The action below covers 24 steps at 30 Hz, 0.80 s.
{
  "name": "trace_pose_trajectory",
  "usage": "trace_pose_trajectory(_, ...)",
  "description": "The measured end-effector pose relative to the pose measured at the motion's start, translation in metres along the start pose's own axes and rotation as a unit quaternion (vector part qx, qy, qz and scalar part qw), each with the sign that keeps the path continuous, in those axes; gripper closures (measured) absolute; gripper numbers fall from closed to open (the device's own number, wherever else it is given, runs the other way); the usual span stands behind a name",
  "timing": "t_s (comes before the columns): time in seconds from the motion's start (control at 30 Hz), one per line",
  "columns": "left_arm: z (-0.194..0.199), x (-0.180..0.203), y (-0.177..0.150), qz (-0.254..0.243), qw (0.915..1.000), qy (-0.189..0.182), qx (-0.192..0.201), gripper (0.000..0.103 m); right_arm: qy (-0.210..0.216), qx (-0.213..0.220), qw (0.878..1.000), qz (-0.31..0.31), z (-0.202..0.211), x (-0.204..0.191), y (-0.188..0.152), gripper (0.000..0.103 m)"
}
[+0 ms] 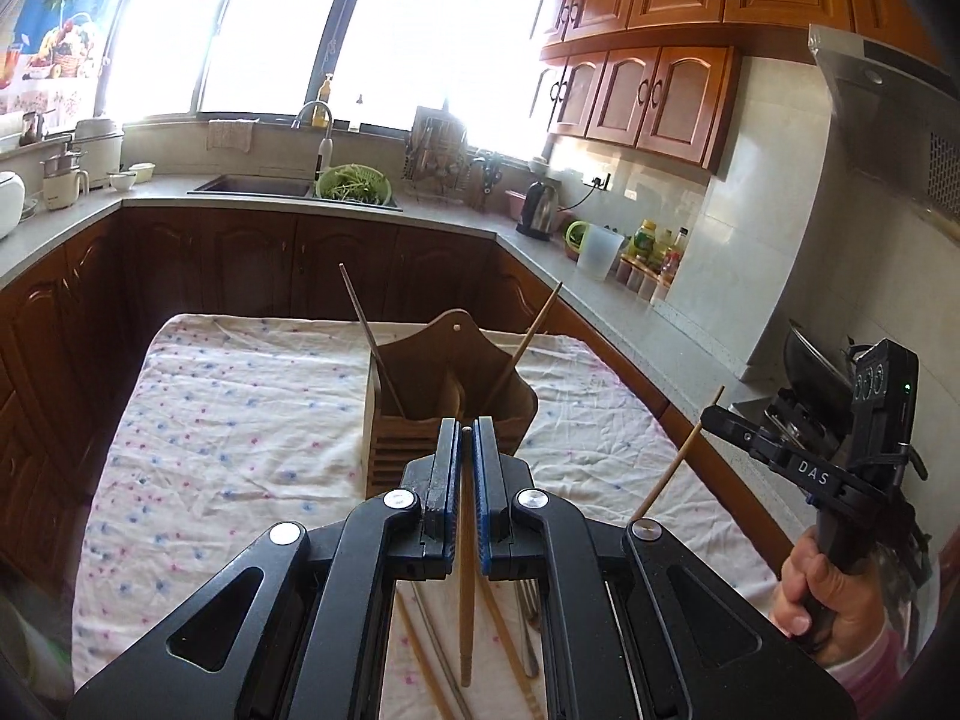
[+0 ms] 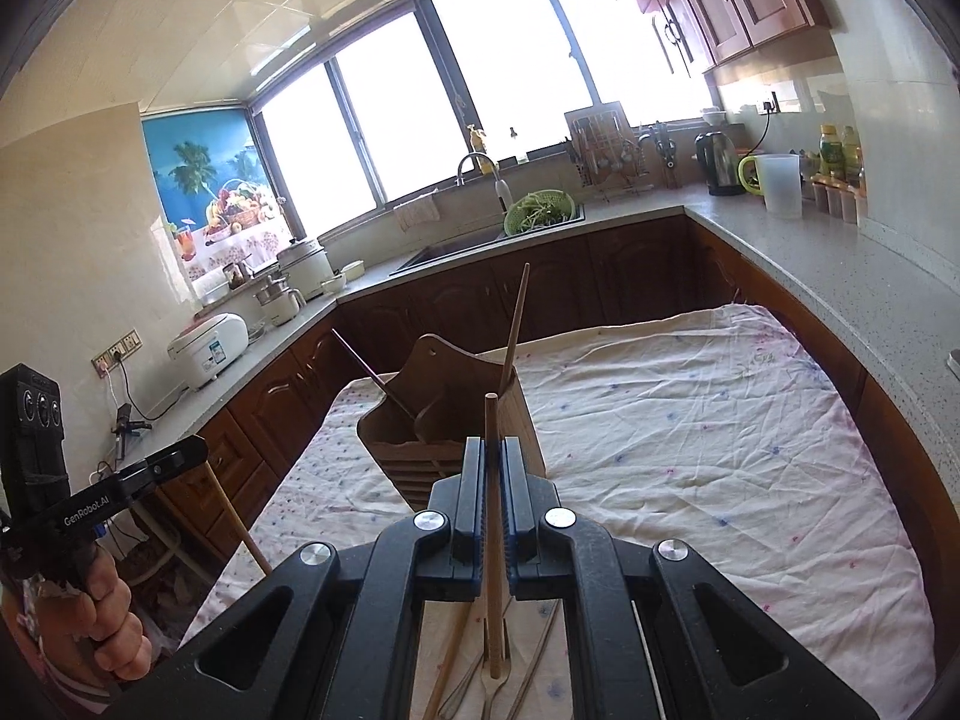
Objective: Organize utensils
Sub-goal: 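Raise both held chopsticks and lower them into the wooden holder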
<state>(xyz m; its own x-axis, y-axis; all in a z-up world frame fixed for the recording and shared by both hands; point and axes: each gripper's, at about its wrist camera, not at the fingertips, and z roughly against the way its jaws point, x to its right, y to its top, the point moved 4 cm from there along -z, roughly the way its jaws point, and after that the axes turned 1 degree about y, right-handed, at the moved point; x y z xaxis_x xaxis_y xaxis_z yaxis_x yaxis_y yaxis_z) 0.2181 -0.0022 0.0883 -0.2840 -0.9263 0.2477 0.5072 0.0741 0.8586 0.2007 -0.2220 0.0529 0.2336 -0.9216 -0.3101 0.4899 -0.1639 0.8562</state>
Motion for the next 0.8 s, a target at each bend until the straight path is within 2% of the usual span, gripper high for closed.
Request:
trace_pose_trajectory(0.4, 0.007, -0.009, 0.027, 0.009, 0.999, 0.005, 0.043, 0.099, 0.008, 0.027, 1.0, 0.007, -0.003, -0.009, 0.025, 0.098)
trace_pose_trajectory(0.6, 0.008, -0.016, 0.059, 0.01, 0.9969, 0.015, 0.077, 0.099, 0.011, 0.052, 0.999, 0.008, -0.007, -0.012, 0.051, 0.098)
trace_pose_trajectory(0.8, 0.006, -0.02, 0.101, 0.008, 0.9924, 0.02, 0.121, 0.099, 0.011, 0.09, 0.996, 0.016, -0.012, -0.017, 0.091, 0.098)
